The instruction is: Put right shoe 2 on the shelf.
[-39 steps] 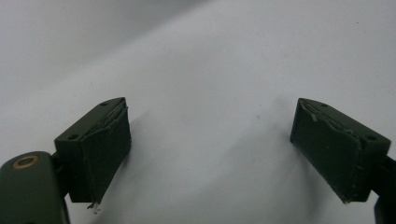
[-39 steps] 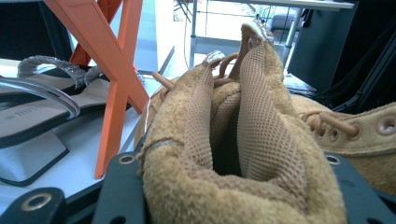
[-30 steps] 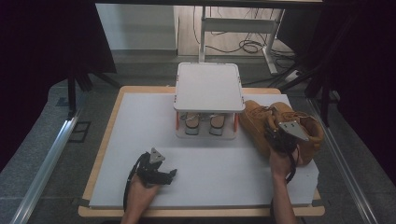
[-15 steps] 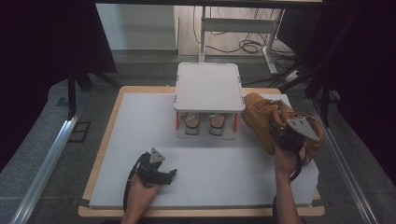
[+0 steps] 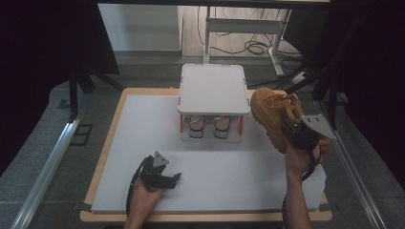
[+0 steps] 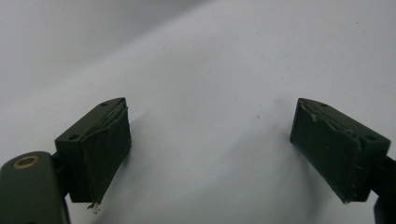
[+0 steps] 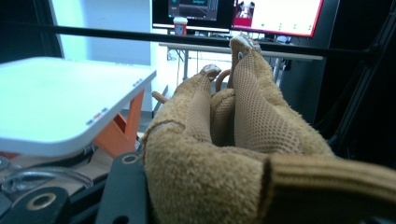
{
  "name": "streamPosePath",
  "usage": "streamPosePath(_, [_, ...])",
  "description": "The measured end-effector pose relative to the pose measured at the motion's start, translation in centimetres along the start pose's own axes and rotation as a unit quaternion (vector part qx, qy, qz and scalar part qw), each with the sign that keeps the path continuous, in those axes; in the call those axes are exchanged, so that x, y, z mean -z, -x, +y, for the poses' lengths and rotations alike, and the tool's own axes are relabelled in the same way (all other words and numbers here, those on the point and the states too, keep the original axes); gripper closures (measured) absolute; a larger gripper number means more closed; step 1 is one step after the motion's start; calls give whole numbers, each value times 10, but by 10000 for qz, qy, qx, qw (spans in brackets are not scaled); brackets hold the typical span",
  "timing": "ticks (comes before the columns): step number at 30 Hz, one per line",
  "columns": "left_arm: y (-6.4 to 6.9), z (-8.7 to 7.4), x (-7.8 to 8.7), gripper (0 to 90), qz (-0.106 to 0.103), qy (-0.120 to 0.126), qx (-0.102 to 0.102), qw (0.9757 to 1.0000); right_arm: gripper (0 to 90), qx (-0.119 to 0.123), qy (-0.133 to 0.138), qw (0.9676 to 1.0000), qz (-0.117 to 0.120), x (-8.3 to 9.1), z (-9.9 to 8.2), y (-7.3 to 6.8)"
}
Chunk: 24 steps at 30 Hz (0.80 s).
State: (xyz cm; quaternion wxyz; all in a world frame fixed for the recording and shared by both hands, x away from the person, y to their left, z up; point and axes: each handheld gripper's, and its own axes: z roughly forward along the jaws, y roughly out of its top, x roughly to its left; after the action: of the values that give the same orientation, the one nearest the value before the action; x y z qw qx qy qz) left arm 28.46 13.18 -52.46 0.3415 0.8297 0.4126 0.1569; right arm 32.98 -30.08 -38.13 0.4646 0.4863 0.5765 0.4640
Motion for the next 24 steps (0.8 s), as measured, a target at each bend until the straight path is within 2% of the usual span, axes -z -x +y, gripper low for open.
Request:
streamPosePath(17, [0,0,0,122,-7,-2,2,10000,534,-9,369,9993,-17,5,36,3])
streamPosePath(24, [0,0,0,122,-2,3,-5,10000,536,5,473,9989,-60,7,45,3])
